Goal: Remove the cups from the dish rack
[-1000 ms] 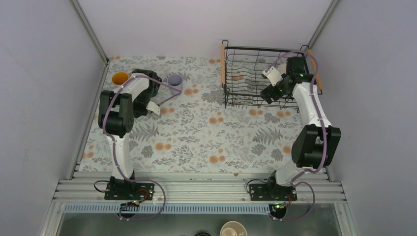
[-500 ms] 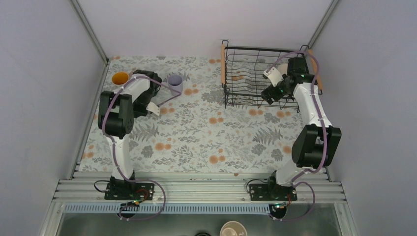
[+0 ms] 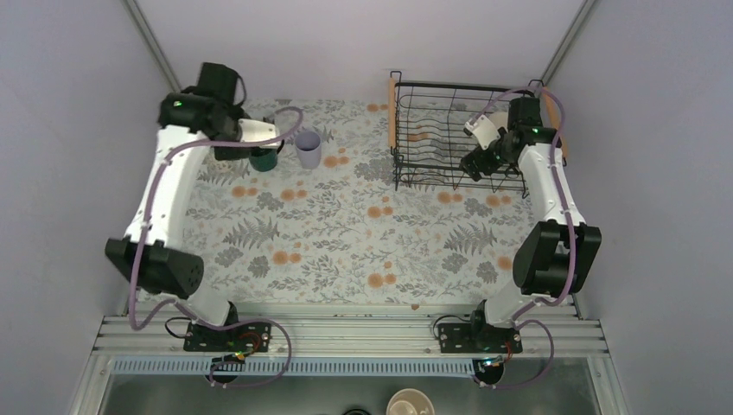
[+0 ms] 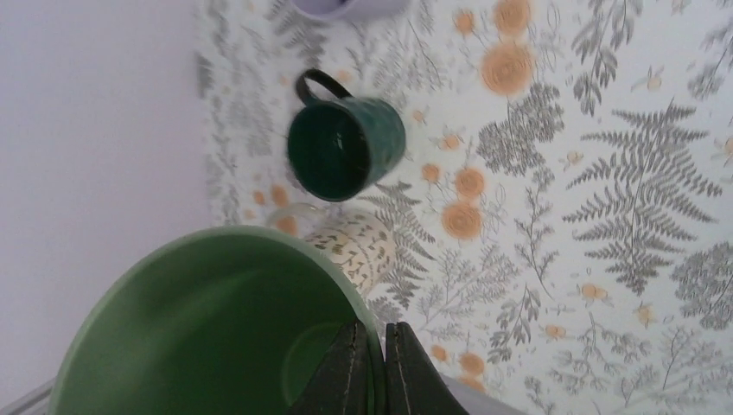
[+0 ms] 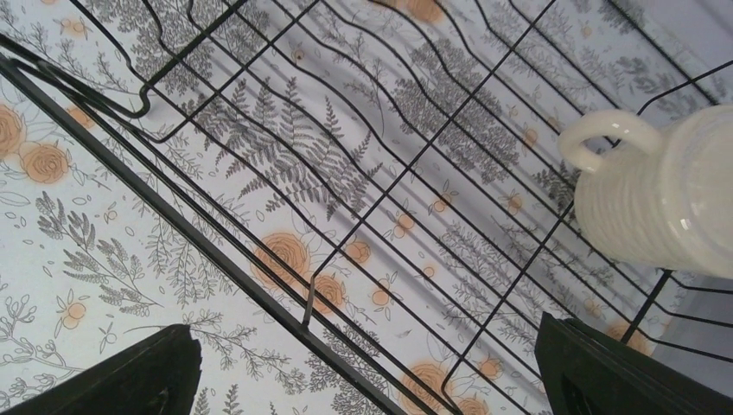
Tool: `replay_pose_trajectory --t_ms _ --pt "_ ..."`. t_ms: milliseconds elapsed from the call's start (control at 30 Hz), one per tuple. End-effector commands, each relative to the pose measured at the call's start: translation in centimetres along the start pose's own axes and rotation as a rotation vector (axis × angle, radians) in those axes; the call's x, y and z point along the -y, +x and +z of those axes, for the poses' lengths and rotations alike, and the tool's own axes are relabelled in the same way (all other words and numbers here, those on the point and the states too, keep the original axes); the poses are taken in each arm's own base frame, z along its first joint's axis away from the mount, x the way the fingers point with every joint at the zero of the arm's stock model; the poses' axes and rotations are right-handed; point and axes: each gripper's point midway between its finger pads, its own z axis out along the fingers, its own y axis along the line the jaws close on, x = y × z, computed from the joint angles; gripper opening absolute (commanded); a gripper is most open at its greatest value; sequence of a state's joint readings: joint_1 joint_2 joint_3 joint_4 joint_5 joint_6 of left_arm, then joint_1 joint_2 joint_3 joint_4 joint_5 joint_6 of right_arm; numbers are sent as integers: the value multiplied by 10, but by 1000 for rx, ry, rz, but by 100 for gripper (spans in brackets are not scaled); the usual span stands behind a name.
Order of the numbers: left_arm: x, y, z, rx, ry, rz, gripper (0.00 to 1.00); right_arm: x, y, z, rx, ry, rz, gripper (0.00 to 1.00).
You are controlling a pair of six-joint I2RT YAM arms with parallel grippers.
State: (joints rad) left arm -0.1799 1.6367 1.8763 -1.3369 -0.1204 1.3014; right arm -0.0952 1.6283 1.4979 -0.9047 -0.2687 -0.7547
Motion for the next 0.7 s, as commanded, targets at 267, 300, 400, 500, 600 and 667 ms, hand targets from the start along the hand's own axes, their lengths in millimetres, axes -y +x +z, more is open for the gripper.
replay_pose_trajectory --t_ms 267,300,400,500,600,667 --pt "11 14 -30 542 99 -331 2 0 -14 -41 53 37 -10 100" --pt "11 18 -30 571 106 -363 2 -1 -14 -42 52 36 -8 100" --pt "11 30 -33 685 93 -448 2 -3 -12 -42 49 31 -4 100" --pt "16 44 -31 758 69 -495 2 -4 -10 -42 45 30 -1 100" --pt "25 53 -24 792 50 -501 2 -4 -11 -42 44 32 3 100" --pt "29 57 -15 794 33 -504 2 -4 -13 -43 51 30 7 100"
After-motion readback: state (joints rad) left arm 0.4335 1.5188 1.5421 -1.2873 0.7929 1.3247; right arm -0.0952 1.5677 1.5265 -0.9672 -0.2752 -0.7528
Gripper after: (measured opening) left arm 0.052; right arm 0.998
